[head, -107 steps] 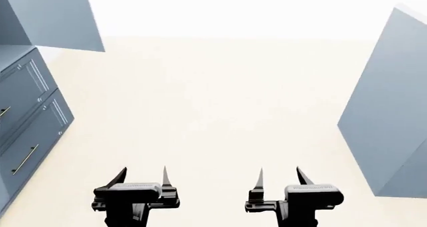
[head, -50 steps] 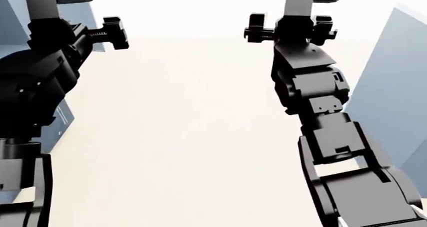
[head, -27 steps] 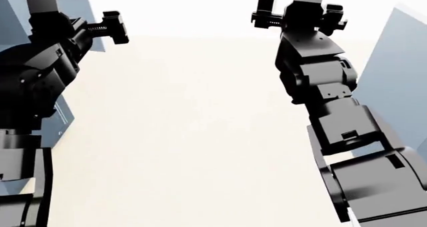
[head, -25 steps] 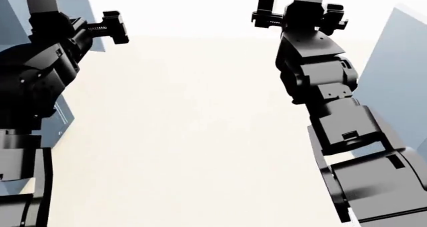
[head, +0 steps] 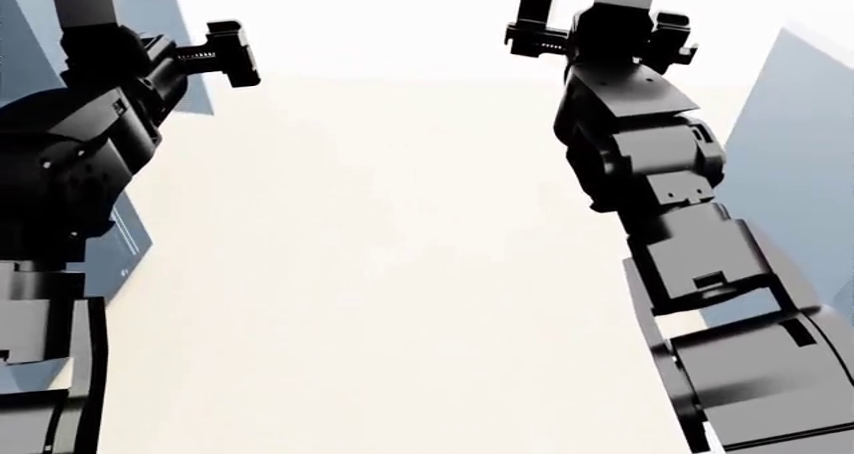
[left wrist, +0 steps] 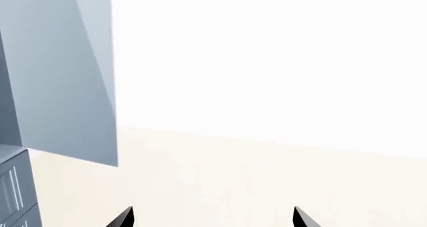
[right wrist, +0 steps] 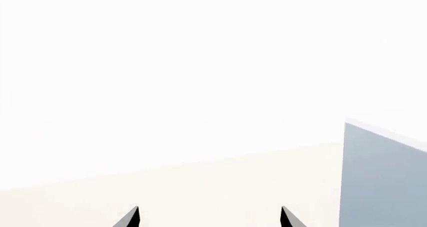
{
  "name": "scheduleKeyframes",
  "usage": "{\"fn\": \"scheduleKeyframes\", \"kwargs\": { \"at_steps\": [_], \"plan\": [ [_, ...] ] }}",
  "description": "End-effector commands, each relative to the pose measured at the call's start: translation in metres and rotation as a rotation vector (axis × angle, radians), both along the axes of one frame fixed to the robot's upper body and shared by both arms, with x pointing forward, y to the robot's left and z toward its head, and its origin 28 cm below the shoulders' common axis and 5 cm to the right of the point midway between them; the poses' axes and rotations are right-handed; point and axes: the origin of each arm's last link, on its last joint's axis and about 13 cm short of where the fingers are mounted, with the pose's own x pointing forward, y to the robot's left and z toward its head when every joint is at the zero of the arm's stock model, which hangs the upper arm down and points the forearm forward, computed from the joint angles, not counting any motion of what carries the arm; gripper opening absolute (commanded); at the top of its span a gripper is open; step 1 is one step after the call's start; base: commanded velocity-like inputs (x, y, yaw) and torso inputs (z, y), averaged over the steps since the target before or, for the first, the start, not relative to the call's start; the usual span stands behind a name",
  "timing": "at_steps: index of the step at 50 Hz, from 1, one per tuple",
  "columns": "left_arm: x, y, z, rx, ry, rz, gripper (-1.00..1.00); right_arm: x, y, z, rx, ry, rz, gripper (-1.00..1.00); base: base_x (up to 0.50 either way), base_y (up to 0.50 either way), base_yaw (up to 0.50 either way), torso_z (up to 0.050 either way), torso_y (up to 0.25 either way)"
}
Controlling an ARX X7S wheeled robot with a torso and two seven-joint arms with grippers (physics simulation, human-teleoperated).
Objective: Pick the lemon from the counter and place it in the cabinet.
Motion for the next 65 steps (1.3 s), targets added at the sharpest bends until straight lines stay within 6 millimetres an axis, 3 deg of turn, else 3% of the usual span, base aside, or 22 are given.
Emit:
{"fn": "scheduleKeyframes", "kwargs": {
  "at_steps": [1, 20, 65],
  "plan": [
    [0.0002, -0.0009, -0.0012, -0.007, 0.002, -0.004, 1.00, -0.0020, 0.0000, -0.0012, 0.007, 0.004, 0.012, 1.00, 0.00, 0.00, 0.00, 0.050, 0.000],
    [-0.0003, -0.0011, -0.0014, -0.009, 0.002, -0.003, 1.00, -0.0013, 0.0001, -0.0021, 0.006, 0.015, 0.025, 1.00, -0.01, 0.00, 0.00, 0.045, 0.000],
    [0.0005, -0.0018, -0.0033, -0.022, 0.017, -0.008, 1.00, -0.0022, 0.0003, -0.0030, 0.007, 0.030, 0.029, 1.00, -0.50, -0.02, 0.00, 0.000, 0.000]
  ]
}}
